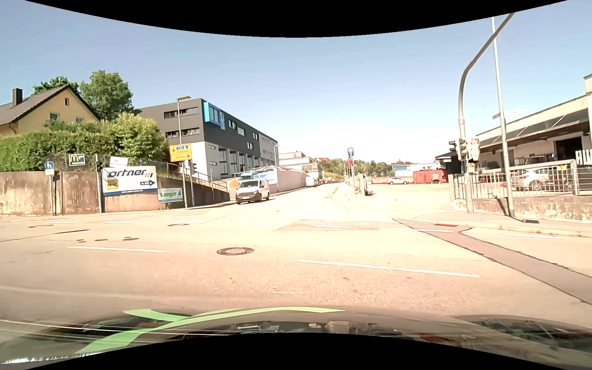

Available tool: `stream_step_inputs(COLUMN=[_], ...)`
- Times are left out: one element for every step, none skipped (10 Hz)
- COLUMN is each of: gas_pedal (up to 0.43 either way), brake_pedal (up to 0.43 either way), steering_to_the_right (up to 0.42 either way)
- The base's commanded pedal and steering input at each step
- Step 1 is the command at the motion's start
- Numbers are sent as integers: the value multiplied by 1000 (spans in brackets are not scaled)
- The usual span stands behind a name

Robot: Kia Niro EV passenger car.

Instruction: Follow the waypoints while adhering to traffic rules and regulations

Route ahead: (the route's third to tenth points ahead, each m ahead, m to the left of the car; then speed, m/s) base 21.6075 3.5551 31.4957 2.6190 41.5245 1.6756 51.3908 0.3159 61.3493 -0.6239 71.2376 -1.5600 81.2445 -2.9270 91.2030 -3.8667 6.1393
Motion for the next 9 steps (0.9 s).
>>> stream_step_inputs(gas_pedal=[197, 189, 189, 189, 189, 189, 138, 138, 138], brake_pedal=[0, 0, 0, 0, 0, 0, 0, 0, 0], steering_to_the_right=[-48, -48, -49, -48, -44, -41, -38, -35, -32])
